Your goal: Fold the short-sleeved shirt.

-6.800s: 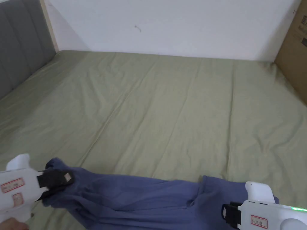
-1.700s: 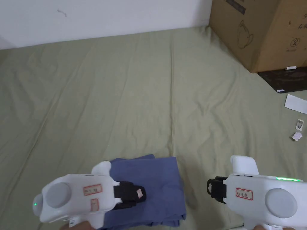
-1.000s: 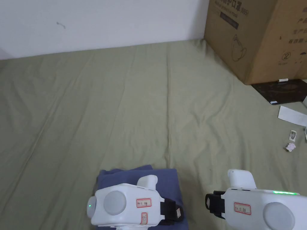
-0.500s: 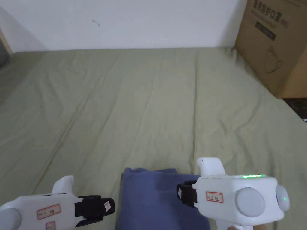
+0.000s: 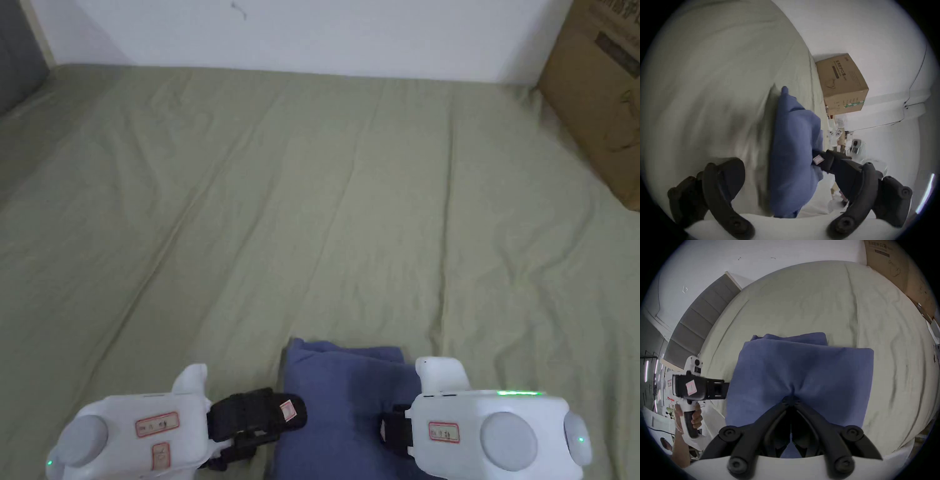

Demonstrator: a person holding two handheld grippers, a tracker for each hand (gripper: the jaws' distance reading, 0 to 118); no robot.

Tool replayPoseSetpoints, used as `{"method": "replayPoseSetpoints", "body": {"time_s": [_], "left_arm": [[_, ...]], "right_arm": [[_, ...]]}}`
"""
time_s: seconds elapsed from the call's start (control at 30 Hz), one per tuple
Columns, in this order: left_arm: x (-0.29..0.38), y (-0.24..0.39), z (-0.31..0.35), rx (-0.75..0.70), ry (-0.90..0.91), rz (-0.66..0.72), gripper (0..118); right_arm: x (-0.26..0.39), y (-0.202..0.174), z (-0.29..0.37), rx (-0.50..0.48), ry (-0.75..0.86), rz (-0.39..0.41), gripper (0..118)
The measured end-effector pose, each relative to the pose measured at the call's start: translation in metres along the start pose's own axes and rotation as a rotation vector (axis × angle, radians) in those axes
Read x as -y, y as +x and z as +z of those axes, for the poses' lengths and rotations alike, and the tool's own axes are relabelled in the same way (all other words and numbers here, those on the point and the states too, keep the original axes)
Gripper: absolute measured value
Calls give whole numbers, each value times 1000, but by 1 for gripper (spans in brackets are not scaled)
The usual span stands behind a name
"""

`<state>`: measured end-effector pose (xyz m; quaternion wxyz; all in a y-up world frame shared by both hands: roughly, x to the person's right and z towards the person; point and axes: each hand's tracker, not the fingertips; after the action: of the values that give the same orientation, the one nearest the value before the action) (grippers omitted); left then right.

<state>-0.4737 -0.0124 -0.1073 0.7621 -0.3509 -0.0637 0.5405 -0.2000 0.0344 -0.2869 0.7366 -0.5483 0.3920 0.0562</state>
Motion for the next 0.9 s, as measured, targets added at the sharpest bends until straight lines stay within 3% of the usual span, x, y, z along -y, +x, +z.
{"method": "replayPoseSetpoints", "body": {"time_s": [0.23, 0.37, 0.4, 0.43, 0.53, 0.73, 0.9], "left_arm": [[-11, 3, -41, 96, -68, 6, 114], [-18, 4, -48, 132, -96, 12, 97], [-21, -1, -53, 96, -90, 40, 67], [-21, -7, -57, 50, -93, 58, 26], [-19, -14, -55, 117, -91, 96, 27], [-25, -3, -31, 63, -103, 1, 27], [-49, -5, 28, -91, -77, -108, 27]], "right_arm": [[-1, 4, 0, -17, -4, -16, 0], [-1, 5, 1, -26, -3, -37, 0], [-1, 4, 2, -17, 0, -33, 0], [-1, 3, 3, -14, 1, -30, 0], [-2, 1, 8, -4, 3, -19, 0], [-5, -8, 27, 5, 40, 7, 0], [-8, -14, 35, -2, 66, 21, 0]]}}
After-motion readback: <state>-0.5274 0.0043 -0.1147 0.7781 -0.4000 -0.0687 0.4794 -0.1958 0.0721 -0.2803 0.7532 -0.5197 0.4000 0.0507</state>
